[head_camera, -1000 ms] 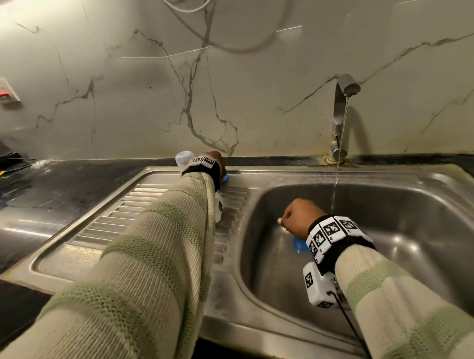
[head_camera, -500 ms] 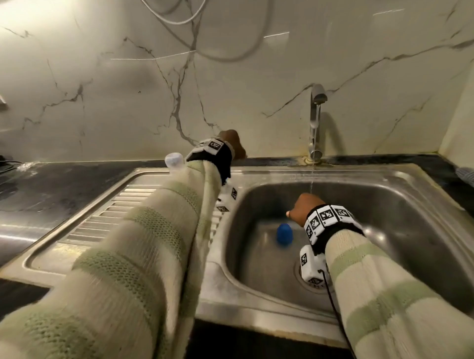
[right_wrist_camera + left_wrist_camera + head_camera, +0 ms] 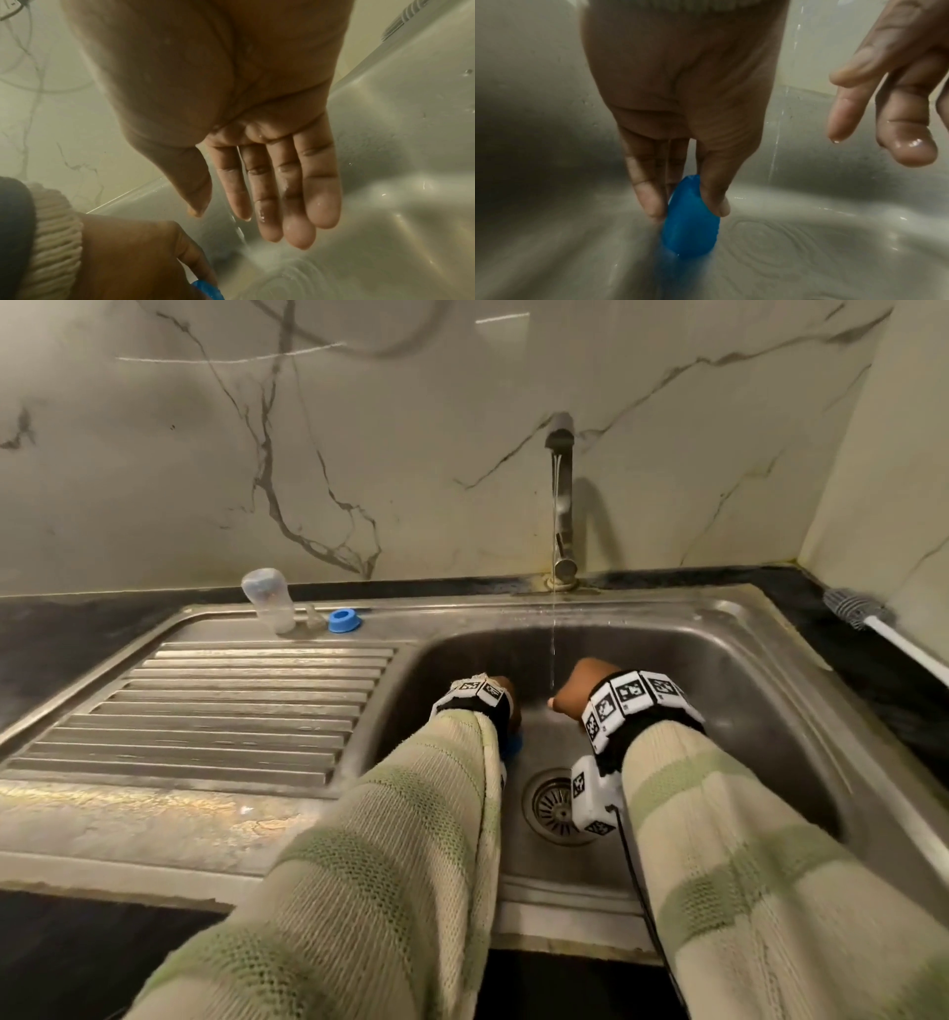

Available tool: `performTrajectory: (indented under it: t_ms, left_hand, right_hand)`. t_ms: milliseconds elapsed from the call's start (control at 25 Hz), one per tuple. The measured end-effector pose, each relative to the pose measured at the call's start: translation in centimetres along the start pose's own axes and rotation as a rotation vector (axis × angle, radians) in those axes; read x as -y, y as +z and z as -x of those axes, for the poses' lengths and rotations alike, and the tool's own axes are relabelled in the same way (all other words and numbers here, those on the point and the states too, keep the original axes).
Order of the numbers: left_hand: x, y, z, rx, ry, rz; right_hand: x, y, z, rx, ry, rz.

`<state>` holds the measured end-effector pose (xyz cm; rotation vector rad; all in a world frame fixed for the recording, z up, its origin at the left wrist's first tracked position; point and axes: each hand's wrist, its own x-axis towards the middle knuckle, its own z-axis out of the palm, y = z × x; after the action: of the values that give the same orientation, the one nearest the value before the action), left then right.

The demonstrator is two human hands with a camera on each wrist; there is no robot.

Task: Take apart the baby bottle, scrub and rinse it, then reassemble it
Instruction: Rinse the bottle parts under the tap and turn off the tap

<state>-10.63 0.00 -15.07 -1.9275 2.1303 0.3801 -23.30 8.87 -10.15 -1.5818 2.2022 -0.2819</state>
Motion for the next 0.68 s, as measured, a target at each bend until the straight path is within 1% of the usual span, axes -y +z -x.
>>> performTrajectory:
  t_ms: [120,200,280,360,440,520,680]
  left_hand:
    - [-0.2,0.7,-0.6,0.008,0.025,-0.019]
    - [-0.5,-0.5,0.7,-0.047,0.060,0.014]
    - [-0.5,-2.4,2.3,-0.151,0.111,0.169]
    - [-0.3,-3.7,3.5,-0.273,0.145,0.391]
    - [-0.1,-3.9,5.2,-0.345,0.169,0.593]
    - [-0.5,-3.2,6.4,-0.353,0.186,0.750]
    - [-2.0,-2.1,6.3,-0.299,0.233,0.983]
  right_hand:
    - [0.5,0.1,0.0,0.010,-0.003,0.002]
    - [0.2,-0.1,0.3,-0.019,0.013,-0.018]
    - [-0.1,-0.7,1.0,-0.014,0.026,-0.058]
    - [-0.4,-1.2,1.8,-0.024,0.040,-0.112]
    - [-0.5,-1.7,2.9,-0.056,0.038,-0.174]
    - [-0.4,-1.9,3.6,-0.074,0.027,-0.218]
    - [-0.3,-1.5,3.5,-0.101,0.004,-0.263]
